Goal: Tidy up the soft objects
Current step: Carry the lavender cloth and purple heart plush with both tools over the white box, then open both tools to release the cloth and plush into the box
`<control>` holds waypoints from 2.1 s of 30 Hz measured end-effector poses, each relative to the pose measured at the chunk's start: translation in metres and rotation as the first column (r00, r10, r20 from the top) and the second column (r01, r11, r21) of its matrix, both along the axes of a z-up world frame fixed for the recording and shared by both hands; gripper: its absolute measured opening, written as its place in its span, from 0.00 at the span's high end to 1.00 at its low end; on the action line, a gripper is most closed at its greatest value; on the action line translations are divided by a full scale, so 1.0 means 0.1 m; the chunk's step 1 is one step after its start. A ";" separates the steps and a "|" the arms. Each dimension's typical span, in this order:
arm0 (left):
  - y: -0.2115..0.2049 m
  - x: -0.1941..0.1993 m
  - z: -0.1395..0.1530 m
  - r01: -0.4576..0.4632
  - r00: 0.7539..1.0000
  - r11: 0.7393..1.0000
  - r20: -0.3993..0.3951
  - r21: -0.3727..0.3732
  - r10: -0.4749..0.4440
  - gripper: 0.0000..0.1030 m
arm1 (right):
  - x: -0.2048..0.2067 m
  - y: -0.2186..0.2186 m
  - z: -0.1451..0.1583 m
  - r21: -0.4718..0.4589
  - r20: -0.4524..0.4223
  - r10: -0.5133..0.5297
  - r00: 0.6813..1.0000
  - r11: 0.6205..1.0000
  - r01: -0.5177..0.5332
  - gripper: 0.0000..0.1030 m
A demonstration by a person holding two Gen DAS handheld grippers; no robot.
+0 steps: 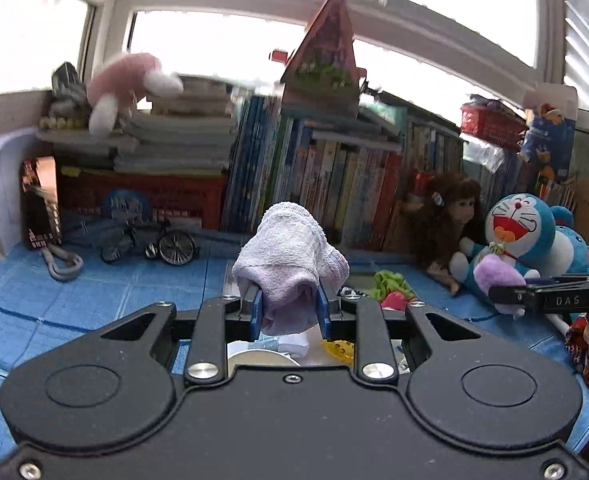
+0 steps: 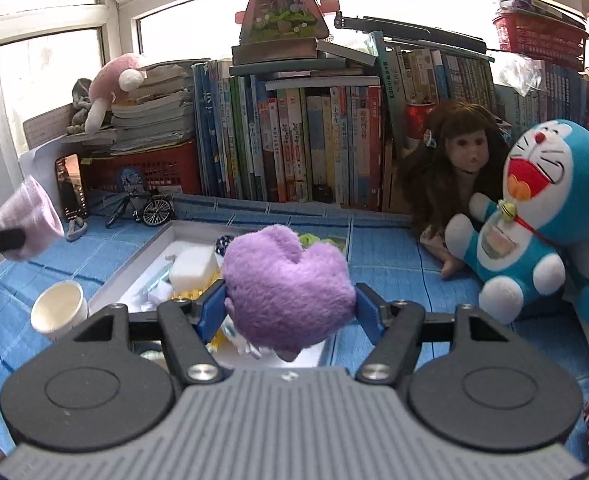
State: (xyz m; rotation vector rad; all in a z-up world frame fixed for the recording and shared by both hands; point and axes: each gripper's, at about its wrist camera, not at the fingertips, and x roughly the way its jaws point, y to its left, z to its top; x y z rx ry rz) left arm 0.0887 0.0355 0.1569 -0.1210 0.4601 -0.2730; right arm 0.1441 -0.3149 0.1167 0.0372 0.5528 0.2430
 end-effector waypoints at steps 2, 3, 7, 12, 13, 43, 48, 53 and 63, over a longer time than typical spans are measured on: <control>0.02 0.18 0.00 0.018 0.999 1.000 -0.036 0.008 -0.017 0.76 | 0.12 0.03 0.03 0.001 -0.014 0.002 1.000 1.000 -0.002 0.32; 0.02 0.25 0.00 0.022 0.999 1.000 -0.049 0.015 -0.021 0.76 | 0.18 0.05 0.04 0.002 -0.026 0.001 1.000 1.000 -0.001 0.32; 0.02 0.55 -0.02 0.034 0.992 0.999 -0.119 0.028 -0.030 0.76 | 0.41 0.10 0.01 0.004 -0.102 -0.005 0.995 1.000 0.005 0.32; 0.00 0.82 -0.16 0.050 0.978 0.998 -0.206 0.048 -0.039 0.76 | 0.57 0.11 -0.17 0.013 -0.181 -0.015 0.983 1.000 0.018 0.32; -0.01 0.87 -0.20 0.053 0.974 0.997 -0.223 0.060 -0.038 0.76 | 0.59 0.11 -0.22 0.014 -0.197 -0.016 0.980 1.000 0.019 0.32; -0.28 1.83 -0.86 0.098 0.827 0.994 -0.559 0.039 -0.060 0.75 | 1.11 0.30 -0.68 0.038 -0.391 0.029 0.920 0.999 -0.016 0.32; -0.33 1.89 -0.91 0.094 0.826 0.994 -0.562 0.047 -0.052 0.75 | 1.18 0.36 -0.72 0.050 -0.385 0.033 0.922 0.999 -0.015 0.32; -0.35 1.95 -0.95 0.082 0.823 0.996 -0.567 0.048 -0.040 0.75 | 1.27 0.45 -0.74 0.059 -0.388 0.045 0.920 0.998 -0.024 0.32; -0.48 2.00 -0.95 0.093 0.832 0.993 -0.554 0.075 -0.036 0.66 | 1.37 0.53 -0.75 0.064 -0.399 0.057 0.915 0.997 -0.034 0.30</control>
